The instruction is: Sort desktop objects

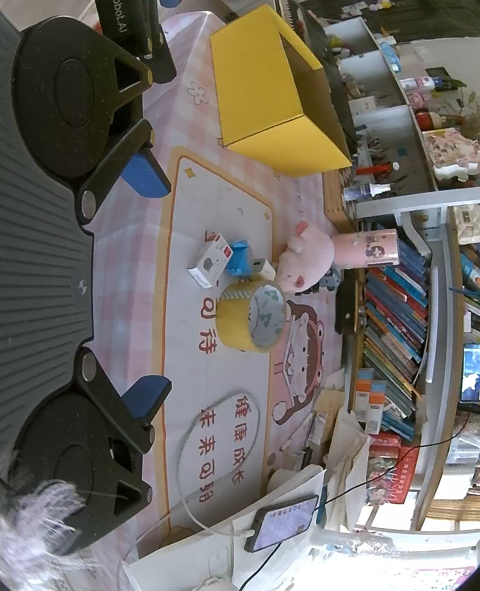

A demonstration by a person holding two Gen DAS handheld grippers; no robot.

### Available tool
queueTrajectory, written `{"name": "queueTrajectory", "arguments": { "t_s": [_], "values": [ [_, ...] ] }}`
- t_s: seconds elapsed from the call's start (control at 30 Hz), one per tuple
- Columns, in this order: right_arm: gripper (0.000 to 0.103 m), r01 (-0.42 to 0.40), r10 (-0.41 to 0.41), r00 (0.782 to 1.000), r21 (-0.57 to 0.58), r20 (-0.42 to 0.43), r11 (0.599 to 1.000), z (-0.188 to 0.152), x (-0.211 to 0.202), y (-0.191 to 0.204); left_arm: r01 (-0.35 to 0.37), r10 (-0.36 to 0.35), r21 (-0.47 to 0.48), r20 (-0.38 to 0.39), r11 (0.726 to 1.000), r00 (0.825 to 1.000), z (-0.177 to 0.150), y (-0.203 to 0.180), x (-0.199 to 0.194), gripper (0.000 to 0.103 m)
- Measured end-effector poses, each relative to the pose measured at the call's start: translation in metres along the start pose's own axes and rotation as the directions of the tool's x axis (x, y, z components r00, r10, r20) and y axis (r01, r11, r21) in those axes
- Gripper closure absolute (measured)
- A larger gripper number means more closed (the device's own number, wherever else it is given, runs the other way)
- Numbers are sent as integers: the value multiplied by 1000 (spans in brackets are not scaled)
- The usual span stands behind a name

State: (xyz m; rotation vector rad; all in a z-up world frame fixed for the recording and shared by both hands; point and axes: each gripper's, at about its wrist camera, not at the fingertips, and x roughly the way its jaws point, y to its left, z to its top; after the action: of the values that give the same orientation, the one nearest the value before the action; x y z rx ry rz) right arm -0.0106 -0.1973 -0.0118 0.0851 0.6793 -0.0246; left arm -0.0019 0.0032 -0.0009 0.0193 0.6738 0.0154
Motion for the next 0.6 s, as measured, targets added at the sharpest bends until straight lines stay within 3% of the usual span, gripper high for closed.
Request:
{"name": "queueTrajectory", "arguments": {
  "t_s": [0.6],
  "values": [
    [0, -4, 4, 1000, -2, -20, 1000, -4, 8, 6, 8, -8, -9, -29, 1000, 1000, 1, 3, 7, 0]
  ]
}}
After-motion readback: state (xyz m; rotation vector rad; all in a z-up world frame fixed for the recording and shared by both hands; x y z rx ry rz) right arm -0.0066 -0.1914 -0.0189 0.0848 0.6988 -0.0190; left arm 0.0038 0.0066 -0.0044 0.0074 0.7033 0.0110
